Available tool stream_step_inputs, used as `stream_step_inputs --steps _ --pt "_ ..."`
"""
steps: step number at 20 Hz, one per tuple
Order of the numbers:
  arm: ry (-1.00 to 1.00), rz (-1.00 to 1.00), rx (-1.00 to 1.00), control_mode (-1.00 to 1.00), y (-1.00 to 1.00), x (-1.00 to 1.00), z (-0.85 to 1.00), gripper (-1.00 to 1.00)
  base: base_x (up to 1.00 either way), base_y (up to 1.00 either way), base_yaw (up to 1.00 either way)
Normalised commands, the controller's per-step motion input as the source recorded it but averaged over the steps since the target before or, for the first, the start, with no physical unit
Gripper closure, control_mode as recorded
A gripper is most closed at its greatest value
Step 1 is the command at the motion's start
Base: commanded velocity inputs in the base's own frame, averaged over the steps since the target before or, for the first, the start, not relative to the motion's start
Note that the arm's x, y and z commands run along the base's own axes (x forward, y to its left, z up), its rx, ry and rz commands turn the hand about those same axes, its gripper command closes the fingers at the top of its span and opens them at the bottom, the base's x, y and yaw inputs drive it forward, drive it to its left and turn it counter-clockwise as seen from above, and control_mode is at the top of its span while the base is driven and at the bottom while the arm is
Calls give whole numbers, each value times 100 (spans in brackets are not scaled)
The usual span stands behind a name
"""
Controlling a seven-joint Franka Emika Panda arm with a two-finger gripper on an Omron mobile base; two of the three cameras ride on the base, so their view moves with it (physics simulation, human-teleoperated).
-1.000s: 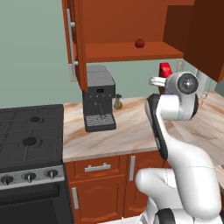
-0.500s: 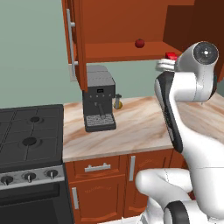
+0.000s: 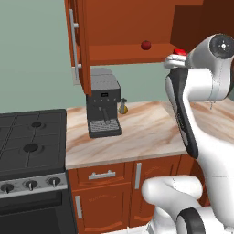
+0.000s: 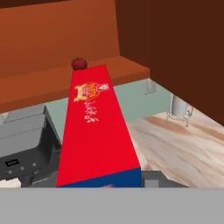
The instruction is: Pick the cereal and boxed food from the counter and place them in the cabinets closest to them.
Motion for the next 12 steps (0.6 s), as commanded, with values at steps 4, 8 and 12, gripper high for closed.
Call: stream_step_inputs --steps 4,8,12 --pt "-5 9 0 -100 30 -3 28 100 0 0 0" --pt "-6 8 0 -100 32 -6 38 100 0 0 0" --pt "-8 7 -1 -100 26 -13 40 100 0 0 0"
